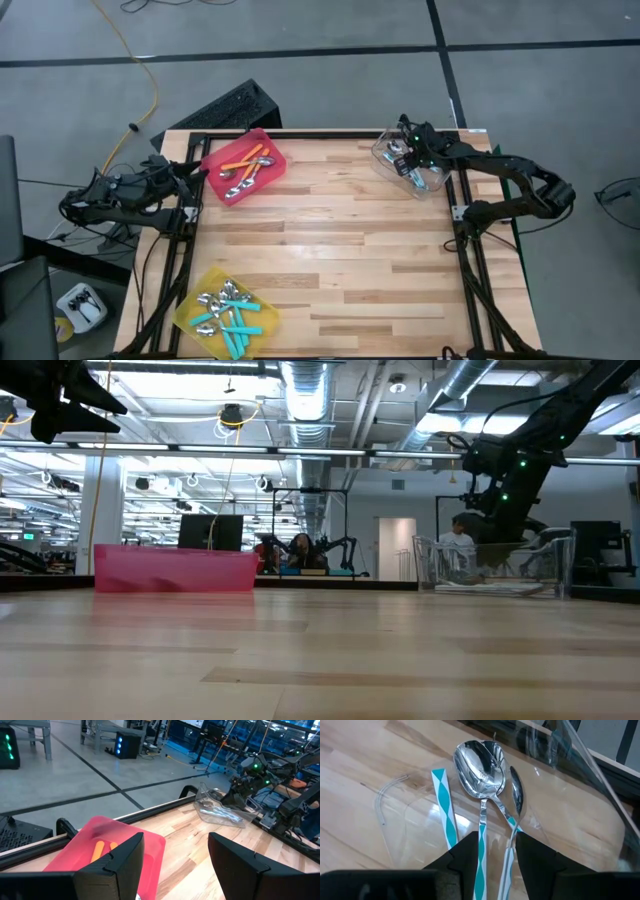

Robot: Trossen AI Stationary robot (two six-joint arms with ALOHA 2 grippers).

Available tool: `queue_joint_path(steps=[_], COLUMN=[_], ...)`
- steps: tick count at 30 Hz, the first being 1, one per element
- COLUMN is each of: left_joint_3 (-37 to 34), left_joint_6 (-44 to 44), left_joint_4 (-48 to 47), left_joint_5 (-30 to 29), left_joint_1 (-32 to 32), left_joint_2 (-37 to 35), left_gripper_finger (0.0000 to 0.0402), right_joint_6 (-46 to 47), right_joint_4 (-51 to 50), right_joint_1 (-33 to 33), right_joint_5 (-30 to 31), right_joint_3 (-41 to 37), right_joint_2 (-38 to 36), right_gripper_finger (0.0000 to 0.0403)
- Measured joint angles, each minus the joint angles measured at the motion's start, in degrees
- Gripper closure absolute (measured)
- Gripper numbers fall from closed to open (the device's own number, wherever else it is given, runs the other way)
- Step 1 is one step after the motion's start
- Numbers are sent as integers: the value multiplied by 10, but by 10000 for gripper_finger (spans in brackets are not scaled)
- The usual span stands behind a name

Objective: Sort silverware by color (type)
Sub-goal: Return to Home Position

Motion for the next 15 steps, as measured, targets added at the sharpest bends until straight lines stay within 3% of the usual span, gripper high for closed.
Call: queue_joint_path(steps=[15], left_joint_3=[0], left_joint_6=[0], left_joint_4=[0], left_joint_5=[0], left_joint_1=[0], left_joint_2=[0], left_gripper_finger=[196], right_joint_6=[0], right_joint_4=[4], right_joint_1=[0], right_joint_5=[0], right_joint_3=[0], right_joint_2=[0], right_gripper_finger=[249])
